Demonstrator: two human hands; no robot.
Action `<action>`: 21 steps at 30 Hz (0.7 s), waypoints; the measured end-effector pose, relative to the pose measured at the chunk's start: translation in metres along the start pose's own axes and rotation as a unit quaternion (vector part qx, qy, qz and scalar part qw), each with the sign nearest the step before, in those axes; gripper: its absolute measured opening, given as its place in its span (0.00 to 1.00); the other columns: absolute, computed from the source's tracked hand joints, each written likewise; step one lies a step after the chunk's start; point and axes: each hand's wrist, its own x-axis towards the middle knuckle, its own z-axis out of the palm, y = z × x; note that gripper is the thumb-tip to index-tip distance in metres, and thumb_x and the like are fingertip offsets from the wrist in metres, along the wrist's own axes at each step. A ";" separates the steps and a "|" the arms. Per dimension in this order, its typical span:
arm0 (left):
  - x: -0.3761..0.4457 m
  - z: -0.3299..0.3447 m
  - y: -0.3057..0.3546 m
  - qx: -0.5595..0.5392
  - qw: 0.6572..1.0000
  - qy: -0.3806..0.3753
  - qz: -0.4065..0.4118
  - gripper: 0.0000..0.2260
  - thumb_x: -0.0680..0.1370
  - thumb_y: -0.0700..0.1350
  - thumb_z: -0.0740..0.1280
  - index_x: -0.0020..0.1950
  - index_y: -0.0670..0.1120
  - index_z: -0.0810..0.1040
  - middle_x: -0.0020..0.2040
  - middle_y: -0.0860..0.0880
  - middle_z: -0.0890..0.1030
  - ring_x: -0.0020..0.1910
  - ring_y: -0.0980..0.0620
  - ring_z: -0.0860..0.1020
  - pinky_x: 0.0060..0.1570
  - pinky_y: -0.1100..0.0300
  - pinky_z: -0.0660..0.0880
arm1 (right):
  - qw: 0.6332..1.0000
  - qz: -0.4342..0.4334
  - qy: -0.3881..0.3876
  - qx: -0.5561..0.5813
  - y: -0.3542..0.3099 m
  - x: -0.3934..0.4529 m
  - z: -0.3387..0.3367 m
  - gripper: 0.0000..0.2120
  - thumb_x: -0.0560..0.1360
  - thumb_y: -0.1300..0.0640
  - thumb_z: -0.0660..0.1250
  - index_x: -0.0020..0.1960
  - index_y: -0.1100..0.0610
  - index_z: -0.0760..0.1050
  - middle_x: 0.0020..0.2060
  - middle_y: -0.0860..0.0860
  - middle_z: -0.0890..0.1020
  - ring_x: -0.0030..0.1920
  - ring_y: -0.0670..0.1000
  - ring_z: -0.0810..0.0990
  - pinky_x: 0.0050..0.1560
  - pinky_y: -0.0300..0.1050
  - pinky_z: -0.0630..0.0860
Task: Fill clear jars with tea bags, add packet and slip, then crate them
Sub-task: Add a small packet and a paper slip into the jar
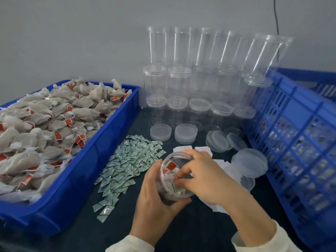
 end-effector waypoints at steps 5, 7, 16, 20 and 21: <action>0.001 -0.001 -0.012 -0.018 0.999 0.008 -0.029 0.47 0.54 0.46 0.84 0.64 0.66 0.64 0.61 0.69 0.71 0.61 0.70 0.70 0.55 0.79 0.67 | 0.979 -0.018 0.073 0.188 0.025 0.011 -0.020 0.07 0.73 0.50 0.71 0.44 0.37 0.83 0.54 0.34 0.80 0.55 0.33 0.76 0.54 0.30 0.70; 0.003 -0.004 -0.016 -0.024 0.999 0.018 -0.043 0.47 0.53 0.47 0.84 0.63 0.69 0.63 0.60 0.71 0.70 0.60 0.69 0.71 0.52 0.80 0.67 | 0.959 0.005 0.151 0.238 0.047 0.027 -0.033 0.07 0.74 0.52 0.72 0.42 0.40 0.83 0.42 0.35 0.84 0.45 0.33 0.79 0.42 0.24 0.72; 0.009 -0.009 -0.022 -0.021 0.996 0.013 -0.081 0.48 0.48 0.56 0.82 0.60 0.77 0.59 0.58 0.76 0.68 0.58 0.73 0.70 0.46 0.75 0.71 | 0.988 0.056 0.001 -0.142 0.107 0.126 -0.003 0.16 0.73 0.48 0.71 0.60 0.49 0.79 0.56 0.48 0.80 0.49 0.46 0.75 0.46 0.41 0.71; 0.007 -0.011 -0.025 -0.039 0.995 0.005 -0.089 0.48 0.47 0.58 0.81 0.62 0.74 0.61 0.60 0.73 0.70 0.59 0.71 0.71 0.50 0.75 0.71 | 0.983 0.035 -0.063 -0.168 0.099 0.146 -0.006 0.15 0.72 0.49 0.72 0.58 0.48 0.77 0.58 0.49 0.78 0.54 0.50 0.75 0.50 0.43 0.72; 0.007 -0.011 -0.026 -0.044 0.995 0.004 -0.090 0.49 0.47 0.57 0.82 0.62 0.74 0.62 0.60 0.72 0.70 0.59 0.69 0.72 0.53 0.71 0.71 | 0.981 0.033 -0.079 -0.172 0.097 0.148 -0.008 0.16 0.72 0.49 0.72 0.59 0.48 0.76 0.59 0.48 0.78 0.56 0.51 0.76 0.52 0.44 0.73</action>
